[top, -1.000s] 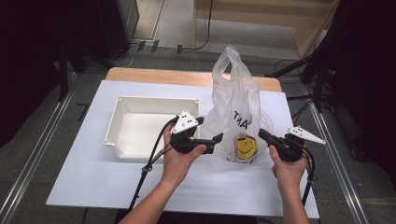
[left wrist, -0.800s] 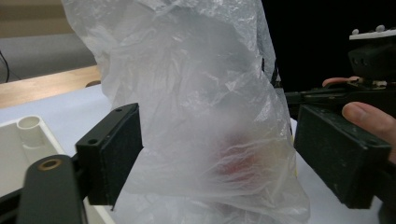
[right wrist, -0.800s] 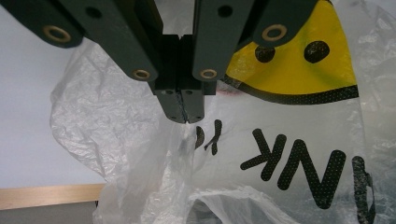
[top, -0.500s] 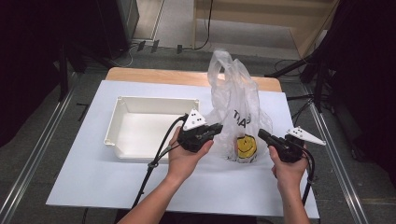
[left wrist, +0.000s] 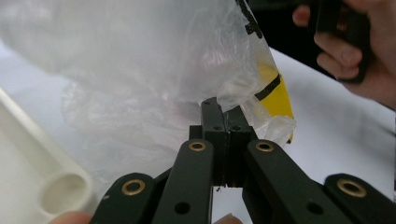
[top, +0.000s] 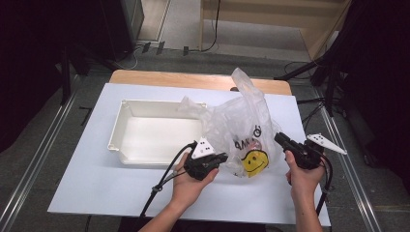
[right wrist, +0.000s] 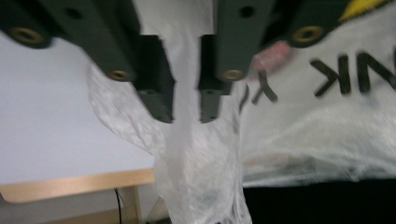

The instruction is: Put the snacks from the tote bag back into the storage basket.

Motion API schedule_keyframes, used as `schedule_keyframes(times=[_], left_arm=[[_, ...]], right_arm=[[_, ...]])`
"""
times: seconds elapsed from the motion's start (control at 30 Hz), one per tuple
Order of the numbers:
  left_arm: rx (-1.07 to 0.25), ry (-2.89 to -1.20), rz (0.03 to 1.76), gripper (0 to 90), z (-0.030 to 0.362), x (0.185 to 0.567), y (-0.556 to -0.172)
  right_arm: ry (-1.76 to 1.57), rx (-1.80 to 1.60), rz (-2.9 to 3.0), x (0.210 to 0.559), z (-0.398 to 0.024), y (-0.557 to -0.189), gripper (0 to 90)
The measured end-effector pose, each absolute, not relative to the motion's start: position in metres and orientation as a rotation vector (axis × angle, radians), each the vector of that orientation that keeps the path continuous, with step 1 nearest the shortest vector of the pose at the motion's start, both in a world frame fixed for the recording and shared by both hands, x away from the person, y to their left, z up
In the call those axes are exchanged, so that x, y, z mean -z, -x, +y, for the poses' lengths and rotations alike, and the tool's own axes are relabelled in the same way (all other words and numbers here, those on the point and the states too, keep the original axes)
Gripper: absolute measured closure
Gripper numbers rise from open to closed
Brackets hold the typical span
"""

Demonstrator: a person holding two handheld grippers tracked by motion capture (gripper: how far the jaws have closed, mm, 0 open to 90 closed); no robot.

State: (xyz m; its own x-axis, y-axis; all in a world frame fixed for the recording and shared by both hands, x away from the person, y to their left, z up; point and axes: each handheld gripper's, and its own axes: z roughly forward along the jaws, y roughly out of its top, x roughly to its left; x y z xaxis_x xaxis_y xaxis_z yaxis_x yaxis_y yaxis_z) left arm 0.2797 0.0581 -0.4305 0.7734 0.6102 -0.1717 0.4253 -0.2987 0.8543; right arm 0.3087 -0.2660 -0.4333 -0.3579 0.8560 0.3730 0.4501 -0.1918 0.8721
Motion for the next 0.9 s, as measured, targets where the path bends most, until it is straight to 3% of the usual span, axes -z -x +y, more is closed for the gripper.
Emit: schedule_keyframes(times=[0.03, 0.07, 0.17, 0.2, 0.3, 0.37, 0.47, 0.5, 0.53, 0.7, 0.9], left_arm=[[-0.225, -1.945, 0.78, 90.0, 0.057, 0.433, -0.278], [-0.223, -1.947, 0.78, 90.0, 0.056, 0.436, -0.276], [-0.217, -1.963, 0.768, 90.0, 0.052, 0.444, -0.269], [-0.211, -1.967, 0.764, 90.0, 0.051, 0.448, -0.267], [-0.196, -1.996, 0.746, 90.0, 0.045, 0.46, -0.261], [-0.182, -2.012, 0.743, 90.0, 0.042, 0.465, -0.257], [-0.163, -2.029, 0.757, 90.0, 0.039, 0.471, -0.254], [-0.16, -2.039, 0.758, 90.0, 0.039, 0.473, -0.252], [-0.163, -2.044, 0.757, 90.0, 0.039, 0.473, -0.251], [-0.155, -2.11, 0.864, 90.0, 0.042, 0.477, -0.251], [-0.174, -2.131, 0.921, 90.0, 0.049, 0.478, -0.249]], right_arm=[[-1.481, -1.555, 1.706, 0.428, -0.259, -0.308, 49.9], [-1.481, -1.555, 1.706, 0.428, -0.259, -0.308, 49.9], [-1.509, -1.535, 1.689, 0.421, -0.247, -0.313, 26.1], [-1.509, -1.535, 1.689, 0.421, -0.247, -0.313, 26.1], [-1.509, -1.545, 1.709, 0.424, -0.239, -0.319, 29.1], [-1.502, -1.515, 1.74, 0.427, -0.231, -0.322, 38.1], [-1.523, -1.456, 1.741, 0.43, -0.226, -0.322, 62.8], [-1.55, -1.461, 1.74, 0.433, -0.23, -0.322, 74.7], [-1.556, -1.458, 1.739, 0.434, -0.232, -0.321, 79.3], [-1.593, -1.424, 1.738, 0.444, -0.242, -0.318, 89.2], [-1.724, -1.303, 1.779, 0.47, -0.249, -0.313, 90.0]])
